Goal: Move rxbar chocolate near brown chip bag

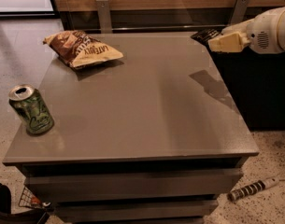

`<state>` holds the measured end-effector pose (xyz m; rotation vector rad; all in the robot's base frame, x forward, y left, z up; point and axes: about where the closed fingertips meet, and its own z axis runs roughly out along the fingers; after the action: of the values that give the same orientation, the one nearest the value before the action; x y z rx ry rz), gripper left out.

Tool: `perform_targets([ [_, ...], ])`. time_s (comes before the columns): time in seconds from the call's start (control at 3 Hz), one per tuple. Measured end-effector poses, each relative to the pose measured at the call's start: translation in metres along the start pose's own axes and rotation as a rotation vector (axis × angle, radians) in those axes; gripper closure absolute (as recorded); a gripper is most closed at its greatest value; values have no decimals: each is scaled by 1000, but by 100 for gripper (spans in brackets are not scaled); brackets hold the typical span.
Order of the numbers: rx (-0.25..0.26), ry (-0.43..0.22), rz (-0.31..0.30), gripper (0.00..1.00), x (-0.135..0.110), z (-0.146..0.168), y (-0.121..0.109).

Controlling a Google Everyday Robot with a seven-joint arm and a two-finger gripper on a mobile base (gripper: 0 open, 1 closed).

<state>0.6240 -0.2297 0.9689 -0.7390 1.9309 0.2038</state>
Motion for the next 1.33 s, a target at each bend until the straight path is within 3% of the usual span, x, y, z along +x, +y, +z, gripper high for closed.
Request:
perform_targets([
  [0.33, 11, -13, 10, 100, -24, 14, 26],
  [0.67, -16, -69, 39, 100, -40, 37, 53],
  [1.33, -142, -183, 56, 100, -77, 105, 97],
])
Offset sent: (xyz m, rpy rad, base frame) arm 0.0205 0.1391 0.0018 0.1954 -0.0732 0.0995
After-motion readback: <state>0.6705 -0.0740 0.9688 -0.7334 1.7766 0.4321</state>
